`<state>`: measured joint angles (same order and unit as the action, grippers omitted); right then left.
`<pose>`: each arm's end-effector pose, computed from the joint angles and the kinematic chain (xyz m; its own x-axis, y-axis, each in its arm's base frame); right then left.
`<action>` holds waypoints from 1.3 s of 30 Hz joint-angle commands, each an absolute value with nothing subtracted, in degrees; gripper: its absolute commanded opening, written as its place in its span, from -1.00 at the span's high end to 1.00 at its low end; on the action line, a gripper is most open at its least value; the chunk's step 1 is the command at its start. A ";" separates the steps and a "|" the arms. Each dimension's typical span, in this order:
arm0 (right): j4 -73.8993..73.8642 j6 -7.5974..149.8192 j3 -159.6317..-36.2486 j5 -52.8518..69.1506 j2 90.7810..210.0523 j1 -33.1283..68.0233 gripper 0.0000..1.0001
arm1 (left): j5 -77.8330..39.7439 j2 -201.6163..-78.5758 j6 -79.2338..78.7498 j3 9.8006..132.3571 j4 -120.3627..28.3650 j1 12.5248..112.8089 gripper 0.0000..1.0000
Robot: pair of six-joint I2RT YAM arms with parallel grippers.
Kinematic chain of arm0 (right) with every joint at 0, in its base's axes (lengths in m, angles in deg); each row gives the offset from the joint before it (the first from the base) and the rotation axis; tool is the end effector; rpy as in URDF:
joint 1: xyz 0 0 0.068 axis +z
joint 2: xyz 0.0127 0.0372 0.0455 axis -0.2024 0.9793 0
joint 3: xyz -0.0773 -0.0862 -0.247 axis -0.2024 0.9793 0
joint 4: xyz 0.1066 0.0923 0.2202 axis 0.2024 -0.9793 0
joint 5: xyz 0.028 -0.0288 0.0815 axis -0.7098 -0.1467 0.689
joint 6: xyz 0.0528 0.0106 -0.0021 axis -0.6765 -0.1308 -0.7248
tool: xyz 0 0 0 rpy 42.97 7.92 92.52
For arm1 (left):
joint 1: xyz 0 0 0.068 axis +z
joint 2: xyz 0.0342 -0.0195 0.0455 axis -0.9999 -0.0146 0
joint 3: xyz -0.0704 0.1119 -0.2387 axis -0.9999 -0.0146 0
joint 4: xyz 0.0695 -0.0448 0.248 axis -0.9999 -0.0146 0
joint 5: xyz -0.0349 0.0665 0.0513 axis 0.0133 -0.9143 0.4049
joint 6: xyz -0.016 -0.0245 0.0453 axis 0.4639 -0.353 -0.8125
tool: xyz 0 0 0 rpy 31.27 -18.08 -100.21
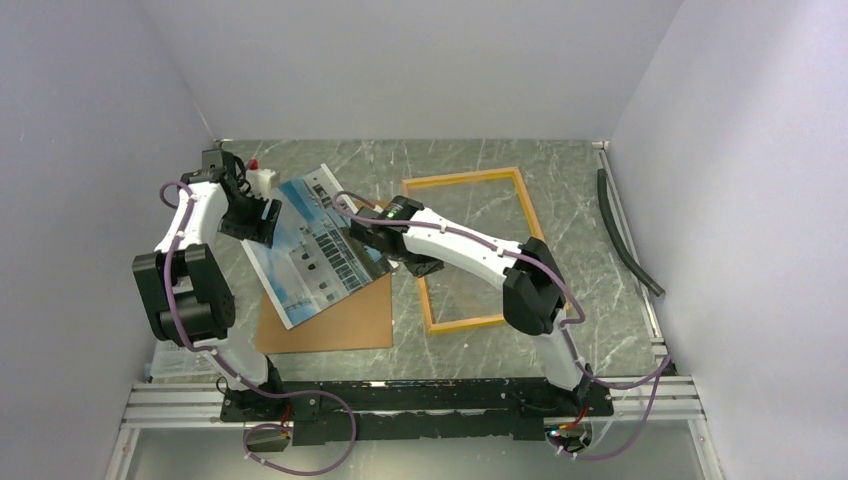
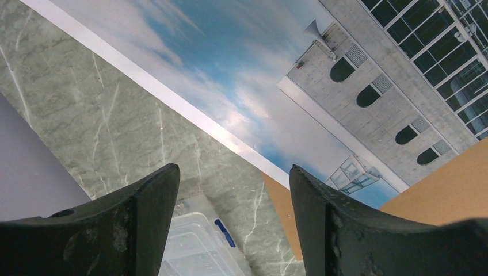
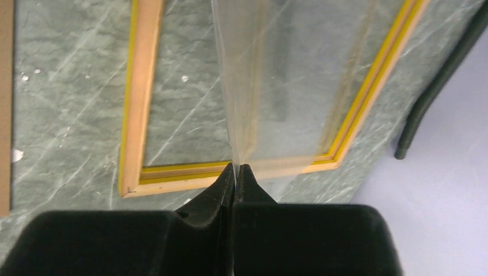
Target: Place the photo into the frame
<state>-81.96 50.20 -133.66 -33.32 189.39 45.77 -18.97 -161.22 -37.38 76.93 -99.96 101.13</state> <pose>0.2326 0.3276 0.2608 -0.8049 -0.5427 -0.2399 -0.3753 0.7787 -0.5028 0.3318 0.0651 0.2520 -0.8992 0.2457 -0.3620 0.2553 0.9666 0.0218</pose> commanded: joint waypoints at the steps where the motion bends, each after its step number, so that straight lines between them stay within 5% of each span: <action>1: -76.21 47.54 -130.08 -24.71 185.77 46.18 1.00 | -16.85 -158.19 -36.30 75.59 -99.43 101.10 -0.50; 20: -65.14 28.45 -132.83 -16.52 189.49 46.00 1.00 | -11.56 -153.93 -34.77 73.15 -101.71 99.34 -0.54; 21: -63.76 28.41 -132.45 -15.05 189.53 46.06 0.94 | -10.73 -153.53 -34.50 73.50 -102.28 98.85 -0.56; 24: -61.12 28.03 -131.56 -11.52 189.66 46.00 0.34 | -9.69 -153.01 -33.59 74.78 -103.47 97.42 -0.77; 30: -57.04 31.87 -129.53 -7.35 185.81 44.39 -0.39 | -9.30 -153.20 -32.05 76.11 -104.72 94.32 -0.80; 39: -43.83 44.31 -106.79 5.62 162.90 25.23 -0.75 | -10.03 -152.84 -28.19 77.35 -105.40 82.76 -0.77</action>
